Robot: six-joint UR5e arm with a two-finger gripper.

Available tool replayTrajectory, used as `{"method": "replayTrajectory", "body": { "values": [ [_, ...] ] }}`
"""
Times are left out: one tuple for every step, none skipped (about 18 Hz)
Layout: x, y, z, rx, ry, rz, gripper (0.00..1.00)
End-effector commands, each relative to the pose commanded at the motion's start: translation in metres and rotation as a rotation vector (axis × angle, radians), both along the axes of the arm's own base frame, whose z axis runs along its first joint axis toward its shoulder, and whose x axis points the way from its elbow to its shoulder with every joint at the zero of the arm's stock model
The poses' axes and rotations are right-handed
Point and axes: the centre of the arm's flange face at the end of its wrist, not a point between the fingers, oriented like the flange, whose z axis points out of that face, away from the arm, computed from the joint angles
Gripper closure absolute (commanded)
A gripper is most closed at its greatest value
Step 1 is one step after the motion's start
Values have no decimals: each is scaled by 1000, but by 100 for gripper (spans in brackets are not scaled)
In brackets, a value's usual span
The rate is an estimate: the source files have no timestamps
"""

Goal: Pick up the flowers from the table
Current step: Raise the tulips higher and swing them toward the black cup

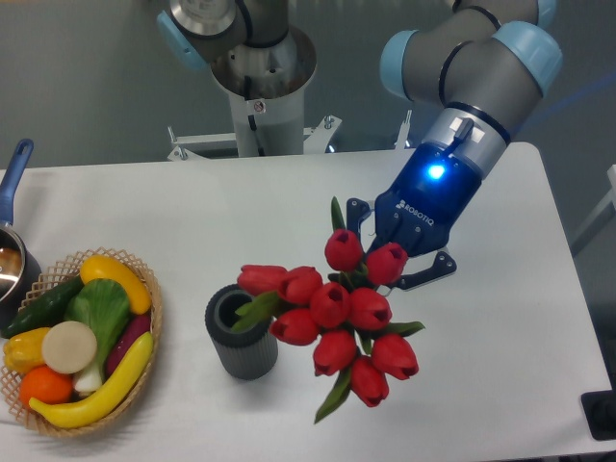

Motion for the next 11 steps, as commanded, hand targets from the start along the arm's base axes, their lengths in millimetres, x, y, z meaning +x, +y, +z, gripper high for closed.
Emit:
{"method": "replayTrajectory", "body": {
  "values": [
    [1, 1, 0, 0, -1, -3, 82],
    [2, 2, 0, 0, -5, -4, 82],
    [4, 3, 3, 8, -10, -8, 82],
    [5, 4, 3, 12, -13, -12, 82],
    [6, 5, 3, 13, -12, -15, 82],
    [6, 5, 2, 12, -14, -15, 82],
    [6, 5, 3, 13, -11, -16, 82],
    [6, 5, 3, 13, -11, -16, 82],
    [6, 4, 3, 13, -11, -14, 82],
    [6, 5, 3, 13, -11, -16, 82],
    [6, 5, 3, 13, -11, -16, 82]
  ]
}}
